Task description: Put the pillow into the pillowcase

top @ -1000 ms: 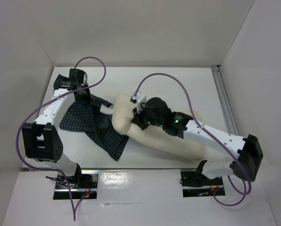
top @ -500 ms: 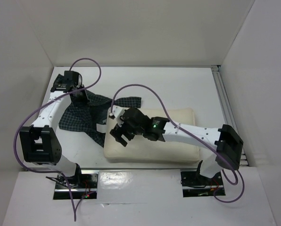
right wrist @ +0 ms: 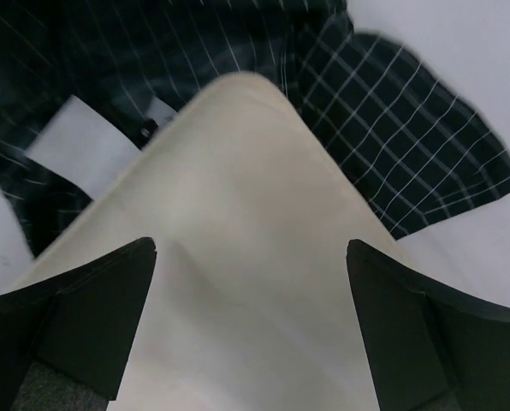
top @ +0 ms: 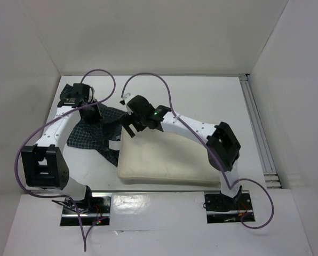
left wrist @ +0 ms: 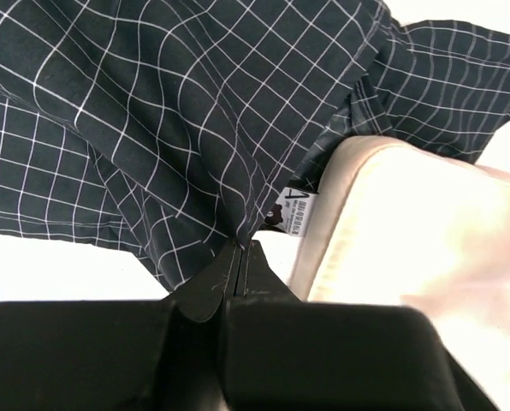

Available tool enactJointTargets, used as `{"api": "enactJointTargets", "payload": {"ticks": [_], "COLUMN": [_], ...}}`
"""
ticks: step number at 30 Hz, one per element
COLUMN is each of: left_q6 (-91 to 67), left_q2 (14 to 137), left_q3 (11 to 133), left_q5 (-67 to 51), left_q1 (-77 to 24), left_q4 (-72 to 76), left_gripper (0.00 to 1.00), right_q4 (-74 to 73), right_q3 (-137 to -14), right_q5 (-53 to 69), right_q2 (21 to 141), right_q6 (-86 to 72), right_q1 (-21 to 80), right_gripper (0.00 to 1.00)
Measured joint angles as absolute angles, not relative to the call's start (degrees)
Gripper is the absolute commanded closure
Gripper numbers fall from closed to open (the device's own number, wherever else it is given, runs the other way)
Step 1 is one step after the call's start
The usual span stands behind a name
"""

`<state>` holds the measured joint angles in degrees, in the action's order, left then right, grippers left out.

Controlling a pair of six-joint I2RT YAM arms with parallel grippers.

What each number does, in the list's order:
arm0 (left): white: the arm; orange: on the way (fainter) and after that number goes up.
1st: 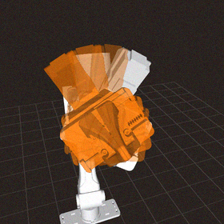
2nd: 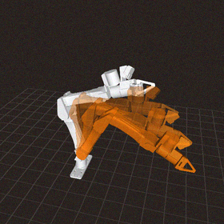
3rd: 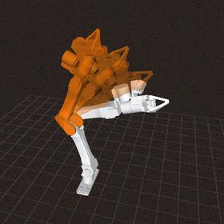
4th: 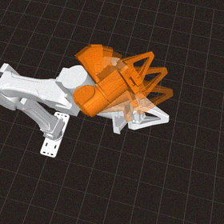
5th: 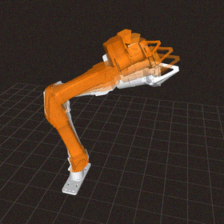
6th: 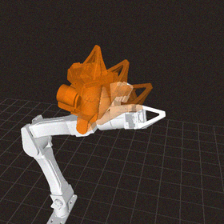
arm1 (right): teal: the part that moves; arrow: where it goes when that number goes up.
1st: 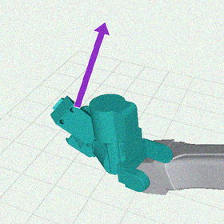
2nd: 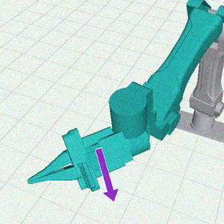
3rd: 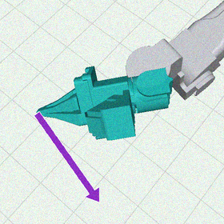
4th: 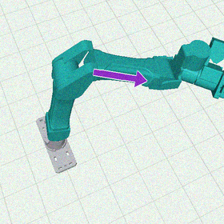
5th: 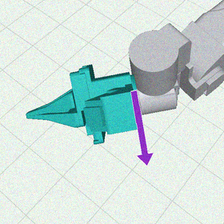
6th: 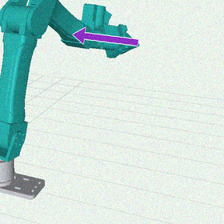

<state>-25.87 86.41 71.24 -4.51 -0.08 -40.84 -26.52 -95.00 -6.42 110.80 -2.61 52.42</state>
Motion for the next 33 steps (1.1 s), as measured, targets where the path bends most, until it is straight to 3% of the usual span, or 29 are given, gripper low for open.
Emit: {"api": "enactJointTargets", "payload": {"ticks": [2,5,6,7,8,9,10,16,22,23,24,25,26,27,29,33], "left_q6": [-25.9,-25.9,-25.9,-25.9,-25.9,-25.9,-25.9,-25.9,-27.2,-27.4,-27.5,-27.7,-27.7,-27.9,-28.5,-28.7], "left_q2": [85.8,84.5,84.3,84.3,84.4,84.5,84.8,87.1,89.8,90.0,90.3,90.6,90.8,91.0,91.0,91.0], "left_q3": [71.2,71.2,71.2,71.3,71.3,71.3,71.5,73.7,78.3,79.0,79.6,80.3,80.7,81.0,81.1,81.1], "left_q5": [-4.8,-5.1,-5.4,-5.8,-6.3,-6.5,-6.8,-8.0,-8.9,-9.1,-9.1,-9.1,-9.1,-9.0,-8.0,-4.5], "left_q1": [-0.1,-0.1,-0.1,-0.1,-0.3,-0.5,-0.9,-5.8,-10.2,-10.8,-11.2,-11.6,-11.9,-12.1,-12.3,-12.2], "left_q4": [-40.8,-40.6,-40.4,-40.2,-40.1,-40.1,-40.1,-39.8,-39.4,-39.4,-39.4,-39.4,-39.2,-39.2,-39.2,-40.4], "left_gripper": [1.00,1.00,1.00,1.00,1.00,1.00,1.00,1.00,1.00,1.00,1.00,1.00,1.00,1.00,1.00,1.00], "right_q4": [-27.8,-27.7,-27.5,-27.0,-26.6,-26.3,-26.0,-21.4,-20.5,-20.9,-21.3,-21.6,-22.4,-23.1,-24.9,-27.5], "right_q3": [-94.4,-93.4,-93.4,-93.4,-93.4,-93.4,-93.4,-87.2,-75.8,-75.0,-74.8,-75.0,-75.9,-76.9,-79.7,-85.8], "right_q5": [-5.4,-2.9,-2.0,-1.0,0.0,0.6,1.4,4.6,3.4,3.1,2.8,2.6,2.4,2.3,2.2,1.4], "right_q2": [113.4,114.8,114.8,114.8,114.8,114.9,115.2,112.8,99.5,97.3,95.3,94.1,93.4,93.3,95.0,102.6], "right_q6": [-3.0,-3.6,-3.7,-3.6,-3.5,-3.5,-3.8,-5.2,-6.0,-6.1,-6.0,-6.0,-5.9,-5.5,-4.4,-1.5], "right_q1": [51.2,49.9,49.5,49.2,48.9,48.7,48.4,45.5,40.1,39.1,38.1,37.3,36.9,36.8,37.7,41.4], "right_gripper": [0.01,0.15,0.26,0.66,0.84,1.00,1.00,1.00,1.00,0.95,0.79,0.51,0.30,0.16,0.06,0.01]}}
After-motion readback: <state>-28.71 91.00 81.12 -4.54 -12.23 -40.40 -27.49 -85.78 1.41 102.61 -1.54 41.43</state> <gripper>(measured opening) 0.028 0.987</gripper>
